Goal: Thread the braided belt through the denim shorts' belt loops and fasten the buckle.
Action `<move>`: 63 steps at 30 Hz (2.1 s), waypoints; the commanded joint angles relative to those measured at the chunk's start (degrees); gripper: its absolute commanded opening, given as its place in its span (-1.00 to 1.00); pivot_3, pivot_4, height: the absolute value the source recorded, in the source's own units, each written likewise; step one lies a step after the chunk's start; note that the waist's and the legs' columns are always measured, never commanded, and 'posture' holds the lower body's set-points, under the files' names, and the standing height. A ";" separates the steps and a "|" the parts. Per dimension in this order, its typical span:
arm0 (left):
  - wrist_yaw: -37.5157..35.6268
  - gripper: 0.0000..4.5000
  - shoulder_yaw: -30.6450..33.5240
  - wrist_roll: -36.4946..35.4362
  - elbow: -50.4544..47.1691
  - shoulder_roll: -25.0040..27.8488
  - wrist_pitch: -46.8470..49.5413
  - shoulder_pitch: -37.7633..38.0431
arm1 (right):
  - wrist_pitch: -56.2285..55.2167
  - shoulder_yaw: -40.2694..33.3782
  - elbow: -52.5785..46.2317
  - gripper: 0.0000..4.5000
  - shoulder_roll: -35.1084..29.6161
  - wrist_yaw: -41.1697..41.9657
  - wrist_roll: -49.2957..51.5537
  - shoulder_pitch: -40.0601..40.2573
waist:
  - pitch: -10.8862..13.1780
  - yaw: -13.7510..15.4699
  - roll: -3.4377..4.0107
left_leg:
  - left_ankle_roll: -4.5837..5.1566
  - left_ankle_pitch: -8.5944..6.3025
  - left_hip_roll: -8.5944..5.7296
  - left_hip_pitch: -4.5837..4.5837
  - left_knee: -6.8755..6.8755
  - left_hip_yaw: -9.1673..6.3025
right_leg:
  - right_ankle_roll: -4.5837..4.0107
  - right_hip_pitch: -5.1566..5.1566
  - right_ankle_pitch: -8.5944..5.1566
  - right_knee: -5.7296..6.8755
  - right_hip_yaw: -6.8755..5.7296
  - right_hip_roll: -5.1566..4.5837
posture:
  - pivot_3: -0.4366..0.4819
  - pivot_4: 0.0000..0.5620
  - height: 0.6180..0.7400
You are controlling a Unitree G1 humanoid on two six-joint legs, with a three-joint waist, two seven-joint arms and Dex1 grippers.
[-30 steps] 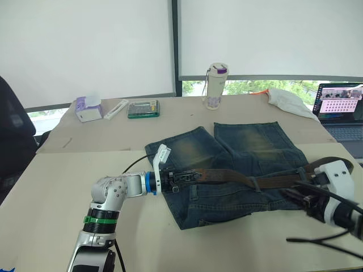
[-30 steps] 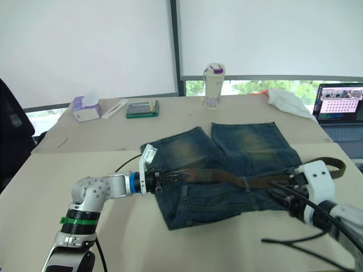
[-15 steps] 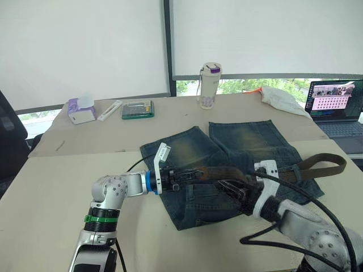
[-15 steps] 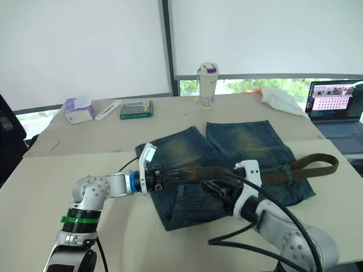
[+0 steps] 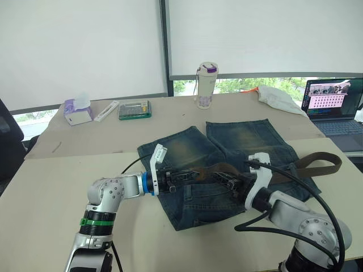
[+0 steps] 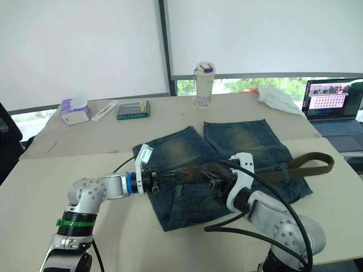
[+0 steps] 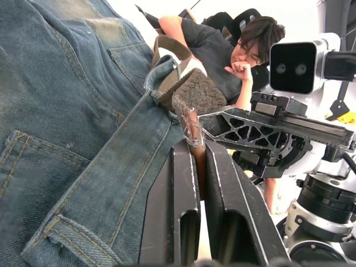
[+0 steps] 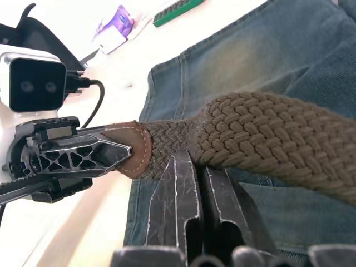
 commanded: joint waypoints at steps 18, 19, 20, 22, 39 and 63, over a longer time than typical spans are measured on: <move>-12.52 0.07 -9.92 15.90 -5.96 12.22 -25.28 7.35 | -4.19 5.84 0.85 -1.00 -3.75 -2.54 -1.33 2.58 | 0.01 -0.40 0.09 | -0.02 0.01 0.02 0.02 -0.18 0.00 | 0.00 -0.04 0.00 -0.12 0.01 0.01 | -0.05 -0.47 1.00; -14.19 0.19 -10.42 16.62 -6.36 13.04 -27.22 8.19 | -4.35 6.12 1.01 -1.00 -4.18 -2.60 -1.63 3.09 | 0.02 -0.32 0.09 | -0.02 0.01 0.02 0.02 -0.18 0.00 | 0.00 -0.03 0.00 -0.17 0.00 0.00 | -0.05 -0.47 1.00; -15.52 0.19 -10.77 17.12 -6.51 13.60 -28.66 8.74 | -4.57 6.41 1.12 -1.00 -4.48 -2.68 -1.81 3.46 | 0.02 -0.31 0.09 | -0.01 0.01 0.01 0.01 -0.17 0.00 | 0.00 -0.03 0.00 -0.22 0.00 -0.01 | -0.05 -0.47 1.00; -17.48 0.19 -11.03 17.82 -6.53 14.50 -30.73 9.91 | -5.09 7.19 1.72 -1.00 -5.01 -2.88 -2.37 4.19 | 0.02 -0.20 0.10 | 0.00 0.00 0.00 0.00 -0.17 0.00 | 0.00 -0.02 0.00 -0.24 0.00 -0.03 | -0.05 -0.47 1.00; -19.65 0.19 -11.97 24.31 -2.54 16.25 -37.35 14.21 | -8.00 17.20 8.19 -1.00 -4.87 -2.69 -6.37 3.00 | 0.03 -0.59 0.11 | 0.03 -0.02 0.04 0.04 -0.20 0.00 | 0.00 -0.02 0.00 -0.21 0.00 0.03 | -0.05 -0.47 1.00; -11.83 -0.92 -7.51 16.74 -2.37 10.47 -18.67 11.40 | -11.70 22.05 12.46 -1.00 -3.04 0.20 -6.42 1.09 | 0.03 -0.61 0.11 | 0.02 -0.01 0.03 0.03 -0.19 -0.05 | 0.00 -0.03 0.00 -0.06 -0.03 0.04 | -0.05 -0.47 1.00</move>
